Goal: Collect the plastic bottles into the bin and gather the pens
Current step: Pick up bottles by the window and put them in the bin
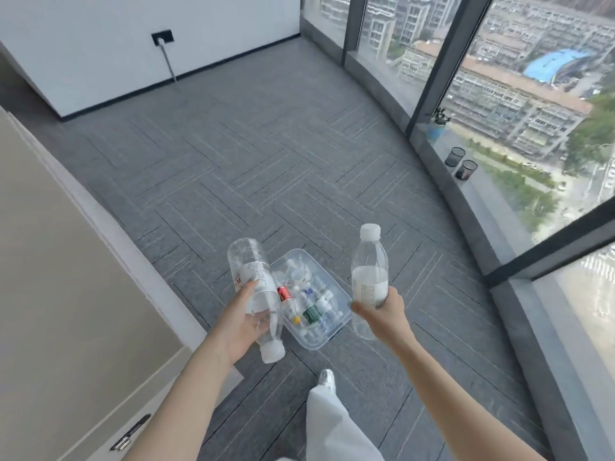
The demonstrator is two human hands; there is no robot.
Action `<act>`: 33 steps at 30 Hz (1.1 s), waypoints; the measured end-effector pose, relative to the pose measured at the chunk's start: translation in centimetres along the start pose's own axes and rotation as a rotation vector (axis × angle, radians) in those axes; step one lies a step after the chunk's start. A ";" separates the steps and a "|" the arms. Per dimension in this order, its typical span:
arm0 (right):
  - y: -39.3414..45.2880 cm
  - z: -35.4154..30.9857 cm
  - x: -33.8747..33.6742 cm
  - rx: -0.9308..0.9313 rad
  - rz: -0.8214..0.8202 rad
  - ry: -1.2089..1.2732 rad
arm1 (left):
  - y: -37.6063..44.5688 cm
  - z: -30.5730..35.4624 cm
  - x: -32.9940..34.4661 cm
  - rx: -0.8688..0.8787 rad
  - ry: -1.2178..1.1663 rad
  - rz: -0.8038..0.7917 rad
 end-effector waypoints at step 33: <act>32.1 22.6 27.6 0.223 -0.280 -0.822 | 39.5 -9.5 -3.9 -0.125 0.378 0.347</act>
Point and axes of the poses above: each hand's wrist, its own y-axis towards the middle knuckle, its own x-axis out of the palm, z = x × y, the point moved 10 cm from there along y, towards the middle knuckle, and after that the axes turned 12 degrees about z, right-handed, at the moved point
